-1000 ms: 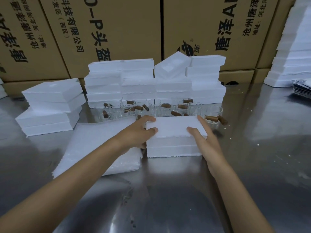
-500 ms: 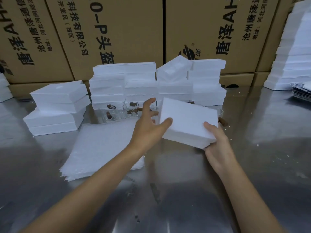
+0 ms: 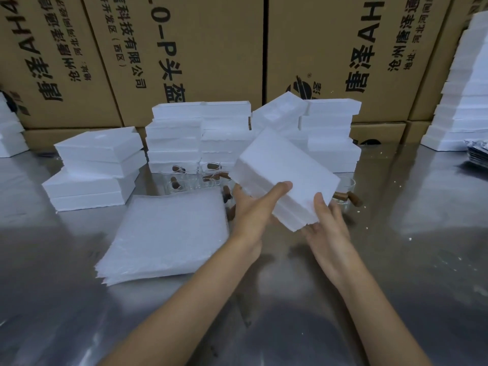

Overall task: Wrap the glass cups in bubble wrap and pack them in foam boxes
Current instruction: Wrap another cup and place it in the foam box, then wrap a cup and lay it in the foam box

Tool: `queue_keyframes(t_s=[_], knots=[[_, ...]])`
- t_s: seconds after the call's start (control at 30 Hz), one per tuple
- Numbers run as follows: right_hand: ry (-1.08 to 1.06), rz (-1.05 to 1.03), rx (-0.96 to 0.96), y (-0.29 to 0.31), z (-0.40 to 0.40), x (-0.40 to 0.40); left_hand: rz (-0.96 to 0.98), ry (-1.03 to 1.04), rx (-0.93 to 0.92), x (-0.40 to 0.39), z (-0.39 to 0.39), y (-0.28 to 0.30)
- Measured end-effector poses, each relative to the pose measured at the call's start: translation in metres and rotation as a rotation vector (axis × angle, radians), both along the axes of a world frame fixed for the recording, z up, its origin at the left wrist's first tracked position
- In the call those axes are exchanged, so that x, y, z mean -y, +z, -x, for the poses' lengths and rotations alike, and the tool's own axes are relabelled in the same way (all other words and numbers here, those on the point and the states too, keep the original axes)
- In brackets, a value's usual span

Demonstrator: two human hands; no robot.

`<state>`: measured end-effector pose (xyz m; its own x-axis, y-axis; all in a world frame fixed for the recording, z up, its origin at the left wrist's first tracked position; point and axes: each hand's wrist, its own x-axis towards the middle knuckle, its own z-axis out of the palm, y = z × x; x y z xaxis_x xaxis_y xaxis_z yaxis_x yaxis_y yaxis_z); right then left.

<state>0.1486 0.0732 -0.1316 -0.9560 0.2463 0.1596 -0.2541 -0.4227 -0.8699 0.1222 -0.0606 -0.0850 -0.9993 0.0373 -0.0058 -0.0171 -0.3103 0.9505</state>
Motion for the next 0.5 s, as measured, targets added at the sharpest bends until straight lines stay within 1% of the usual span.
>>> queue_keyframes(t_s=[0.07, 0.13, 0.23, 0.37, 0.43, 0.5], knots=[[-0.044, -0.122, 0.04, -0.001, 0.001, 0.003, -0.012, 0.068, 0.012, 0.019, 0.01, 0.011], [-0.103, -0.174, 0.082, -0.003, 0.003, 0.001, -0.056, 0.159, 0.003, 0.048, 0.019, 0.02], [-0.111, -0.133, 0.125, -0.004, 0.006, -0.007, -0.156, 0.37, -0.008, 0.101, 0.031, 0.026], [-0.083, -0.083, 0.157, -0.005, 0.007, -0.009, -0.373, 0.695, 0.11, 0.17, 0.041, 0.024], [-0.081, -0.083, 0.178, -0.003, 0.005, -0.006, -0.427, 0.818, 0.154, 0.199, 0.042, 0.021], [-0.089, -0.079, 0.199, -0.002, 0.004, -0.003, -0.474, 0.887, 0.181, 0.221, 0.04, 0.017]])
